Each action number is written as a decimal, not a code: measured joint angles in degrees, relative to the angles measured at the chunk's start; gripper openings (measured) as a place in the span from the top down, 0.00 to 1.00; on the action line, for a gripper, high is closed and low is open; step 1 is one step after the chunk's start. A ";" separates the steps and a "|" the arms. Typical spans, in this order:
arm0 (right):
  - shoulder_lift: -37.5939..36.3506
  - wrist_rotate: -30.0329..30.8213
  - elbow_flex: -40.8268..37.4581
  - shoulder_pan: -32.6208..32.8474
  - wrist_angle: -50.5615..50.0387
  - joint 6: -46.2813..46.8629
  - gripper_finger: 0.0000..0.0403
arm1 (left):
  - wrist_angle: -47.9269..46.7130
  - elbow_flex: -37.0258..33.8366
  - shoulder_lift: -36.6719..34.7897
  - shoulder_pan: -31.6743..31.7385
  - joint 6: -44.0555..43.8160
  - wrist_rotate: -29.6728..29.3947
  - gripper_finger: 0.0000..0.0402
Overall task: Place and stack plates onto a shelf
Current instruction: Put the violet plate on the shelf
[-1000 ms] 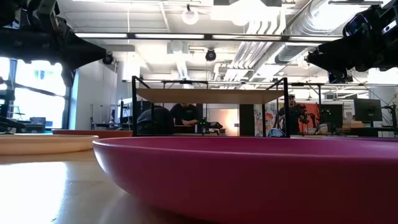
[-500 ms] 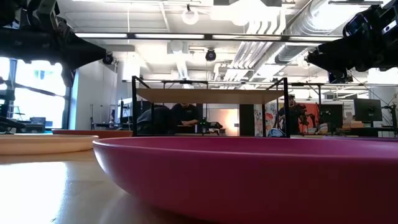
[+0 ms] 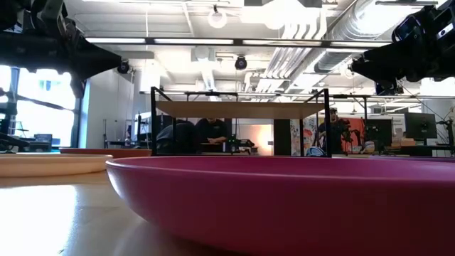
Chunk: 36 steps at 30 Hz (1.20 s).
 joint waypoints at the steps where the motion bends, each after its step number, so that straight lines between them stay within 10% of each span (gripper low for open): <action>1: -0.01 0.00 -0.02 0.00 0.00 0.00 0.59 | 0.01 0.00 0.00 -0.02 0.08 0.00 0.92; 36: -0.01 -0.07 -0.01 0.02 0.34 9.04 0.59 | 0.76 0.00 0.00 0.00 -17.01 -3.24 0.92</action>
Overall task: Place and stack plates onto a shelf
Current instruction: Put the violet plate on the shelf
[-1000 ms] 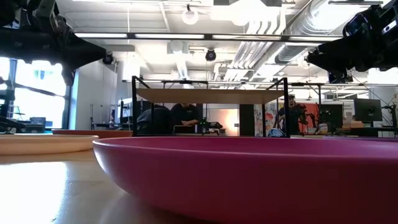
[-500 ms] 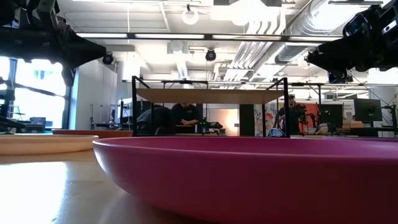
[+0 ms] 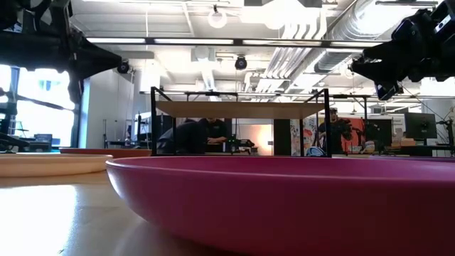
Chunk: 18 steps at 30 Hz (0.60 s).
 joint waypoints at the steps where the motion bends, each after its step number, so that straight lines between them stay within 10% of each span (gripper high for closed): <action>1: 0.01 -0.01 -0.01 0.00 -0.01 -0.01 0.59 | 0.01 -0.02 0.00 0.00 -0.32 -0.33 0.92; 18: 0.53 3.87 6.14 -0.02 6.42 6.40 0.59 | 15.18 1.52 0.02 0.02 3.72 -2.47 0.92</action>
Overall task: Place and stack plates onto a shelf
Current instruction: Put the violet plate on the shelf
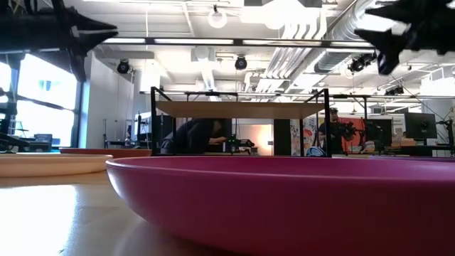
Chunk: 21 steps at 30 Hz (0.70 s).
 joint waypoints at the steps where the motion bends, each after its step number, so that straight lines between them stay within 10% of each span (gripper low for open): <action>1: 0.48 1.04 1.25 0.00 -0.14 -0.58 0.59 | -0.33 0.94 0.01 0.00 0.85 0.00 0.92; 12: 16.93 7.20 21.84 0.00 -15.01 -0.17 0.59 | -6.54 15.91 8.21 -0.01 9.61 -0.05 0.92; 21: 34.96 4.48 37.43 0.02 -33.63 23.04 0.59 | -17.67 28.31 17.94 -0.01 9.01 -5.47 0.92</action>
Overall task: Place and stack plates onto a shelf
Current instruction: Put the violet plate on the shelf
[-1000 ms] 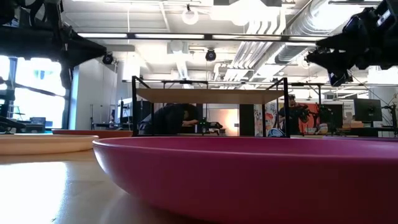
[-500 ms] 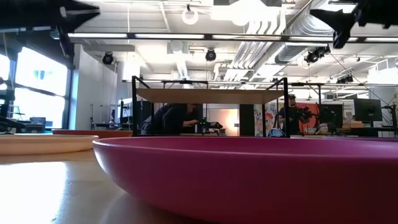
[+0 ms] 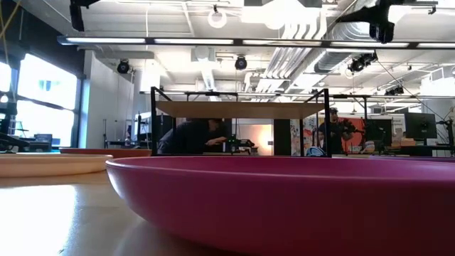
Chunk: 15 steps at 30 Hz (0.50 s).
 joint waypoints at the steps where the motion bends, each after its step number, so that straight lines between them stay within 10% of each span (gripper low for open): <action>1: 2.00 -1.36 1.20 0.00 -2.41 2.07 0.59 | -0.97 0.79 0.67 0.01 0.01 -0.22 0.92; 15: 23.82 -11.32 4.57 4.94 -11.68 23.78 0.59 | -10.24 3.48 3.37 0.05 1.34 -1.76 0.92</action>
